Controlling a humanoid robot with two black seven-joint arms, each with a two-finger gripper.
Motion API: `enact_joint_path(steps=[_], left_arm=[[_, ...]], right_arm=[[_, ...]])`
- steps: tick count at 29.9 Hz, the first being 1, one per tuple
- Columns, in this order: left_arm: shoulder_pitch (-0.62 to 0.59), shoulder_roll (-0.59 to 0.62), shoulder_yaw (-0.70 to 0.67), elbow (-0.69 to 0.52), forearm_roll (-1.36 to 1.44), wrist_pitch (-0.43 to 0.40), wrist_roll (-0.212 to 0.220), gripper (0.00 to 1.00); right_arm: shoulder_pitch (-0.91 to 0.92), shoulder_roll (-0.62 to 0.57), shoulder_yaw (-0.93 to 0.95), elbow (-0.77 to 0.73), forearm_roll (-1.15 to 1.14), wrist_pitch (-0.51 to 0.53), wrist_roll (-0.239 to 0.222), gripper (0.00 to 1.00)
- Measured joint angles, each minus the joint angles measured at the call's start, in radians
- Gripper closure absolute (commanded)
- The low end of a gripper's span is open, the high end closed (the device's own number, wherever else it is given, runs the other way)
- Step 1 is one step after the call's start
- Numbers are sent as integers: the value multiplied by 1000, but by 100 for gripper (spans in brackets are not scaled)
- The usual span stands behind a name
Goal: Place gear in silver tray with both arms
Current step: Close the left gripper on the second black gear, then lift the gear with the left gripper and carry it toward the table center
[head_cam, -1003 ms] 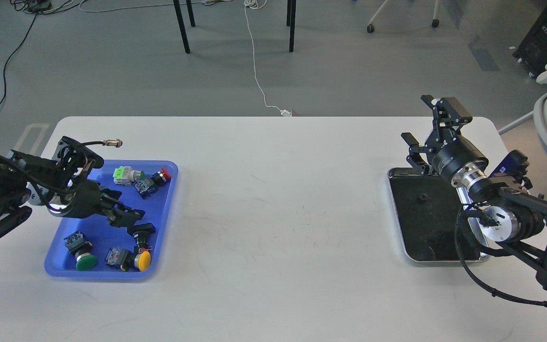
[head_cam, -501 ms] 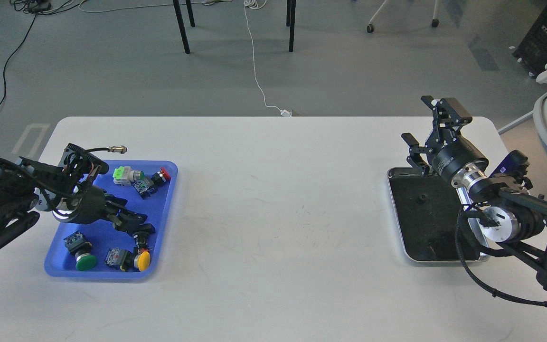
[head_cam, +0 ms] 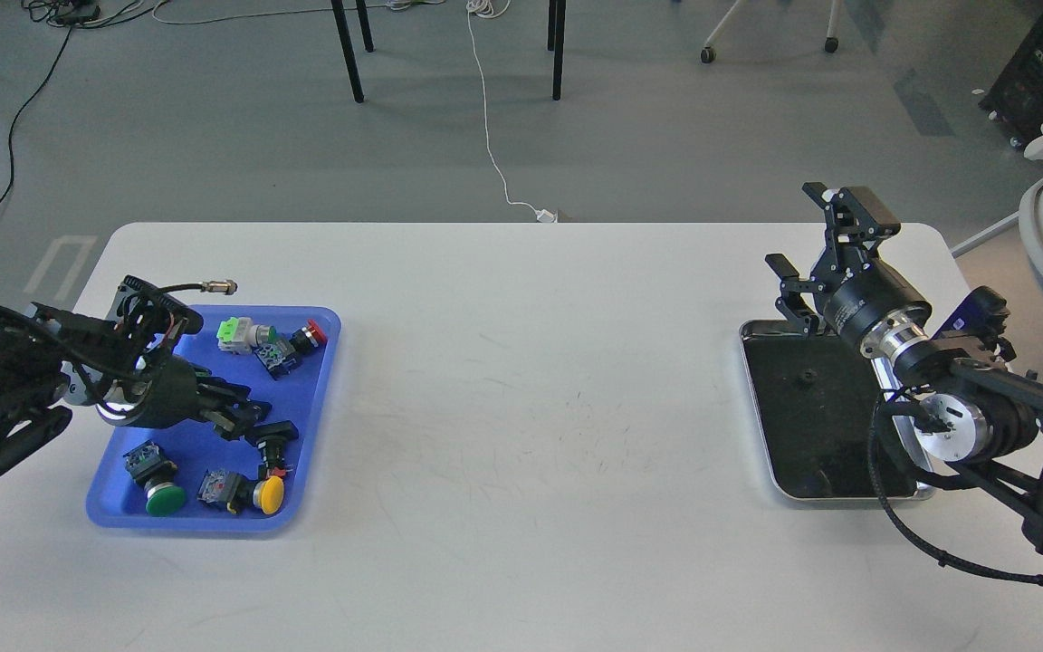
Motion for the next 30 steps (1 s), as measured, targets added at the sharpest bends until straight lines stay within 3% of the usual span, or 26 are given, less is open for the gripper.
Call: enact_joint_path(steps=[18, 25, 30], left_arm=[[-13, 71, -8, -31, -70, -2, -1, 85], [-23, 203, -30, -116, -161, -1, 0, 85], [-35, 262, -111, -258, -231, -1, 0, 85]], right_arm=[[-1, -4, 6, 4, 0, 0, 0, 3], [-1, -4, 8, 4, 0, 0, 0, 3], [0, 0, 8, 3, 0, 0, 0, 3]])
